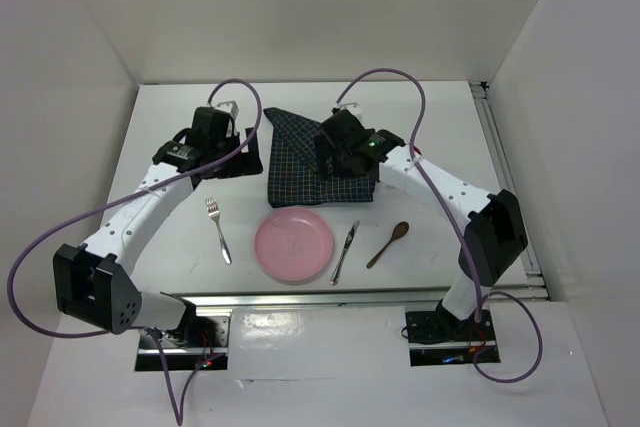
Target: Set the dinner table for one person
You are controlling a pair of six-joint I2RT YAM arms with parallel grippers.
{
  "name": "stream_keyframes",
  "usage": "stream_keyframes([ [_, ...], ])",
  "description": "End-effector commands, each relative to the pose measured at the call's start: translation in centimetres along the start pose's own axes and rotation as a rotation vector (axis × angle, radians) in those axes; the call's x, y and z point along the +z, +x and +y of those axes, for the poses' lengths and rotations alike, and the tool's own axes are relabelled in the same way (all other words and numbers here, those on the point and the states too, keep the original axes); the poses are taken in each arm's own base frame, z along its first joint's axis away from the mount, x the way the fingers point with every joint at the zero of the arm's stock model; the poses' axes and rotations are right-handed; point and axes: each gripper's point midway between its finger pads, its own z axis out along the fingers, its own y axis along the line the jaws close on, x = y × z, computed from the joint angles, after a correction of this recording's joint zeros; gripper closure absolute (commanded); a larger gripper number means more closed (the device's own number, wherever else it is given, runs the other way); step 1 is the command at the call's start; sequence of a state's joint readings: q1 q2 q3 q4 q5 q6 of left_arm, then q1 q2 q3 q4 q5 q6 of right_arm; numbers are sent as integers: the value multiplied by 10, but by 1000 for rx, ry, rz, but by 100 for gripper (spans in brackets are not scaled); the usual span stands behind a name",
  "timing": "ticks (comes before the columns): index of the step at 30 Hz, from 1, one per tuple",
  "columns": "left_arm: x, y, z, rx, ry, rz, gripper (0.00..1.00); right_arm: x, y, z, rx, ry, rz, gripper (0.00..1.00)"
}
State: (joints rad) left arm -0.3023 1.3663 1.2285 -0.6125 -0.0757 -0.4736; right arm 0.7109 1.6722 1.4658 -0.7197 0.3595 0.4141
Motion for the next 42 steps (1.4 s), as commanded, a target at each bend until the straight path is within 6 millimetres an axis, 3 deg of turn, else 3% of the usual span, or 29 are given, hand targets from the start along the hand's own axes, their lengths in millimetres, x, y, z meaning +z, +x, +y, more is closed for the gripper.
stream_keyframes([
  [1,-1,-1,-11,2,70,-4,1,-16,-20,7,41,-44,-72,0],
  [13,13,14,-25,-38,153,37,6,-31,-33,16,31,-127,-132,0],
  [18,32,21,-27,-78,145,93,5,-36,-41,22,17,-160,-149,0],
  [19,44,27,-25,-102,143,136,0,-39,-45,24,7,-173,-156,0],
  [21,54,29,-26,-115,148,186,0,-39,-51,30,-12,-195,-176,0],
  [25,89,44,-23,-177,141,297,0,-26,-69,37,-36,-232,-190,0],
  [26,95,49,-19,-202,135,323,0,-13,-68,43,-58,-236,-178,0],
  [27,107,55,-14,-217,125,351,0,-12,-82,43,-45,-235,-198,0],
  [31,129,59,-13,-272,159,362,4,15,-102,57,-58,-260,-193,1],
  [32,132,60,-16,-273,174,366,6,19,-104,61,-71,-266,-187,1],
  [33,134,59,-17,-284,201,371,8,37,-99,62,-74,-259,-153,1],
  [34,137,61,-20,-286,217,380,9,35,-113,69,-68,-280,-181,1],
  [37,145,63,-27,-294,259,409,10,55,-121,68,-59,-269,-164,2],
  [42,152,66,-34,-319,298,433,18,69,-121,61,-9,-272,-132,2],
])
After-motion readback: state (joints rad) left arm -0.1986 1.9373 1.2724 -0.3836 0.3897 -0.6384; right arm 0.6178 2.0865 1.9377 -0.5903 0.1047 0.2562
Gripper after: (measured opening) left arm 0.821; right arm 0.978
